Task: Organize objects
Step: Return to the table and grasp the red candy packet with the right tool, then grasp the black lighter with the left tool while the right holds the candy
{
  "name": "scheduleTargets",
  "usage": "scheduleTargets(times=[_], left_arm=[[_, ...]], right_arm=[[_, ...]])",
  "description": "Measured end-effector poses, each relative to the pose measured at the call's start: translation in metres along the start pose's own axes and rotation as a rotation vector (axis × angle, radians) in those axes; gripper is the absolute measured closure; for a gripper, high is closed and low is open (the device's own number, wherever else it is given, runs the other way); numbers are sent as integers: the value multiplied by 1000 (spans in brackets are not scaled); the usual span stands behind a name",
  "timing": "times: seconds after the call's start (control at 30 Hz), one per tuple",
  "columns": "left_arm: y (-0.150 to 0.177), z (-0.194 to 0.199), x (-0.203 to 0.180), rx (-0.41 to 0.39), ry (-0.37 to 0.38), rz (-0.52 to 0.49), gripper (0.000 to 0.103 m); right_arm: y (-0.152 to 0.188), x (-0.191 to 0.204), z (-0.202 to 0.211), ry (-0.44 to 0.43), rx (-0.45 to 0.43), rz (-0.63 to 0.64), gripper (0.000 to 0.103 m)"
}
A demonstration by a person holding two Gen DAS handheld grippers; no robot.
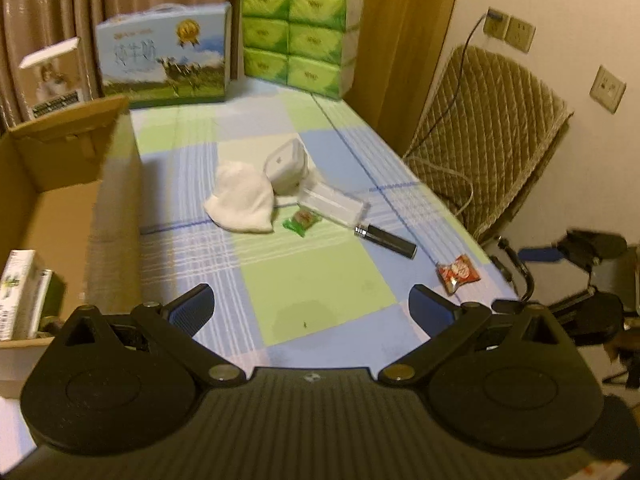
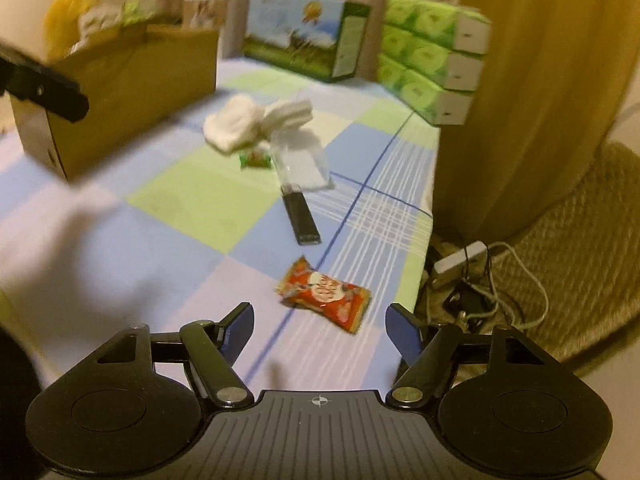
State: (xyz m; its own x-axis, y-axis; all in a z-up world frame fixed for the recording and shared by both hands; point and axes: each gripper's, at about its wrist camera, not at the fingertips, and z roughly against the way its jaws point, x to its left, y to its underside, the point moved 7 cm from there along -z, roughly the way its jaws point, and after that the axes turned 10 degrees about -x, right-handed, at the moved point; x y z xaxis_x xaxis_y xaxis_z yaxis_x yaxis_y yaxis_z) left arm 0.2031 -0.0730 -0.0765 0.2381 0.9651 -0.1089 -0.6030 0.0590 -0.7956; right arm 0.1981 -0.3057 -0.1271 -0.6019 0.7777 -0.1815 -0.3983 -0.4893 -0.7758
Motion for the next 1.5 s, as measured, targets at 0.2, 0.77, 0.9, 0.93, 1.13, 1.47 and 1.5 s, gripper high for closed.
scheduleTargets(times=[0.2, 0.77, 0.9, 0.93, 1.13, 1.47, 1.5], left_arm=[[12, -36, -2, 51, 12, 2, 1], [21, -62, 12, 82, 14, 60, 1], [23, -62, 11, 86, 12, 56, 1], [23, -61, 11, 85, 11, 52, 1], [20, -64, 15, 76, 2, 57, 1], [15, -109, -3, 64, 39, -60, 24], [14, -116, -9, 60, 57, -91, 28]], right_arm=[[10, -6, -43, -57, 36, 147, 35], [-7, -15, -73, -148, 37, -108, 79], [-24, -32, -88, -48, 13, -183, 79], [-28, -36, -95, -27, 19, -179, 79], [-41, -25, -123, -71, 55, -173, 79], [-34, -29, -101, -80, 15, -281, 79], [-31, -32, -98, -69, 14, -293, 79]])
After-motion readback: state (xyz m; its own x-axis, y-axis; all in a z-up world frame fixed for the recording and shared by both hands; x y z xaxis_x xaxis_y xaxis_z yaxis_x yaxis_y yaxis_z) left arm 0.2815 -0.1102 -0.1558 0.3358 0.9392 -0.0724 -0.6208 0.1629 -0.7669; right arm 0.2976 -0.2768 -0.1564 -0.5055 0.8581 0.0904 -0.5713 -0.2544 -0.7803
